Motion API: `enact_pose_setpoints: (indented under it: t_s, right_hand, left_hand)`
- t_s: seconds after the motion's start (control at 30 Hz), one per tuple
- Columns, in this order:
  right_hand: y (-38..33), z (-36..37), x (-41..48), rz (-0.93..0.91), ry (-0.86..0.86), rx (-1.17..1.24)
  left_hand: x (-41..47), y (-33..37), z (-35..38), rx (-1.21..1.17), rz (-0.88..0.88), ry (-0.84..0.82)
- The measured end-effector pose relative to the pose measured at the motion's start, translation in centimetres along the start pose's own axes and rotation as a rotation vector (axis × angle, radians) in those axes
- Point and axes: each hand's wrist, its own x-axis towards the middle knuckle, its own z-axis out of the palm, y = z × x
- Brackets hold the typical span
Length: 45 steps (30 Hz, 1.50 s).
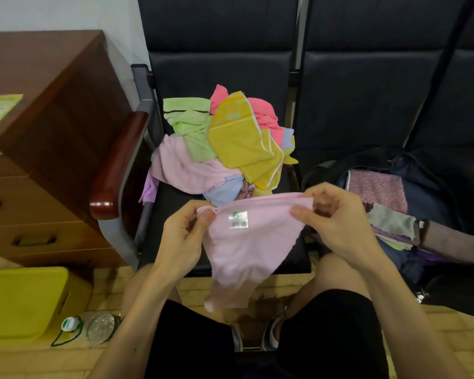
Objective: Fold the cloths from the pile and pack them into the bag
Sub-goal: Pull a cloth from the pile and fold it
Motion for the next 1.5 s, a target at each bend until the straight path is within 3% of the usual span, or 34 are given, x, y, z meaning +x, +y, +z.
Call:
enact_pose_setpoints:
  t_s: [0.1,0.23,0.3,0.5,0.63,0.77,0.83,0.97,1.07,1.13,1.23,1.33,1.4,1.5]
  right_hand:
    - [-0.6,0.0,0.2,0.014,-0.027,0.005]
    - [0.5,0.2,0.3,0.131,-0.112,-0.253]
    - [0.8,0.3,0.1,0.172,-0.154,-0.271]
    - [0.7,-0.1,-0.7,0.298,-0.086,0.553]
    - [2.3,2.0,-1.1,0.389,0.021,0.599]
    - [4.2,4.1,-1.9,0.446,0.018,0.600]
    - [5.3,5.2,-2.7,0.495,-0.049,0.544]
    - [7.0,7.6,-5.1,0.484,-0.351,0.657]
    - [7.3,8.5,-5.9,0.518,-0.457,0.610]
    - [7.2,8.6,-5.7,0.542,-0.469,0.634]
    - [6.5,7.8,-5.0,0.629,-0.366,0.855]
    - [3.9,5.8,-4.2,0.503,-0.473,1.099]
    - [1.9,4.9,-3.5,0.387,-0.517,1.122]
    - [0.4,4.3,-2.3,0.421,-0.511,1.133]
  left_hand:
    - [-0.1,0.6,0.0,0.005,0.022,0.060]
    - [-0.5,1.6,0.3,-0.011,0.085,0.090]
    - [-0.6,1.8,0.7,0.006,0.094,0.076]
    - [-0.2,1.8,1.7,-0.028,0.028,0.104]
    - [-0.1,1.9,2.8,-0.168,-0.057,0.081]
    - [0.1,2.3,3.4,-0.315,-0.154,0.076]
    - [0.1,2.6,3.6,-0.364,-0.190,0.075]
    - [0.4,2.6,3.4,-0.395,-0.248,0.086]
    - [0.5,2.0,3.1,-0.486,-0.335,0.102]
    - [0.6,1.7,2.9,-0.545,-0.409,0.127]
    - [1.1,0.9,2.2,-0.520,-0.487,0.204]
    - [1.9,-0.6,1.0,-0.427,-0.581,0.237]
    - [2.3,-0.4,1.1,-0.414,-0.597,0.186]
    - [1.6,0.3,1.6,-0.454,-0.611,0.099]
